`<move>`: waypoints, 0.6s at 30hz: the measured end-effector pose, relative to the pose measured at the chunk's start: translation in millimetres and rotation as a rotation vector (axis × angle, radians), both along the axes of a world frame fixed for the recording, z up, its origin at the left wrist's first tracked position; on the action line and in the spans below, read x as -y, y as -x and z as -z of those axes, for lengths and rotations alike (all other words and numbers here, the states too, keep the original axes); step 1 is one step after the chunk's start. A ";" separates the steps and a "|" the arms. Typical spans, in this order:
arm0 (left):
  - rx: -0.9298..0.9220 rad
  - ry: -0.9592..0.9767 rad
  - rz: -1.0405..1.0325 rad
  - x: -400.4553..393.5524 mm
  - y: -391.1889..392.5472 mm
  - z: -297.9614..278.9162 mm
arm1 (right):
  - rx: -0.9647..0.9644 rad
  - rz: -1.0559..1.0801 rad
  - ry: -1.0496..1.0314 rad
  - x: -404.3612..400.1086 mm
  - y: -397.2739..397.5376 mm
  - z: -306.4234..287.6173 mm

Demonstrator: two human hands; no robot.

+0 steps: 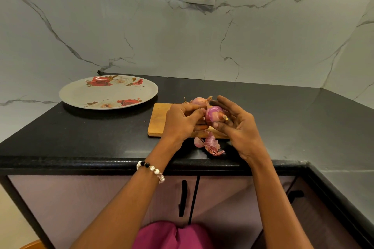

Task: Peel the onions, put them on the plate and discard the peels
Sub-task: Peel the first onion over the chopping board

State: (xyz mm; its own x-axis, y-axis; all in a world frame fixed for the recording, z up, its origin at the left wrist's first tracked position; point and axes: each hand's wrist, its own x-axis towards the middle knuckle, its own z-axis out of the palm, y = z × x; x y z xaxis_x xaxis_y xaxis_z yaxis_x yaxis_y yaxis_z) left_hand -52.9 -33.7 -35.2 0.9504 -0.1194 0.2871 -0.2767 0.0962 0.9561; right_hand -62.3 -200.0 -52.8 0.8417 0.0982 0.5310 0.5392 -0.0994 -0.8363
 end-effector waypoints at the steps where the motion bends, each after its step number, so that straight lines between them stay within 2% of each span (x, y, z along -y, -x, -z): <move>1: 0.021 -0.018 -0.019 0.0 -1.1 1.3 | 0.004 0.016 -0.006 -0.4 0.2 -0.4; 8: 0.160 -0.215 -0.174 0.4 -12.1 11.7 | 0.076 0.143 0.101 -2.6 1.6 -2.0; 13: 0.282 -0.332 -0.256 1.8 -8.4 8.2 | 0.103 0.149 0.138 -1.9 0.6 -0.6; 18: 0.269 -0.349 -0.207 2.9 -9.5 8.9 | 0.115 0.089 0.101 -2.6 2.8 -3.0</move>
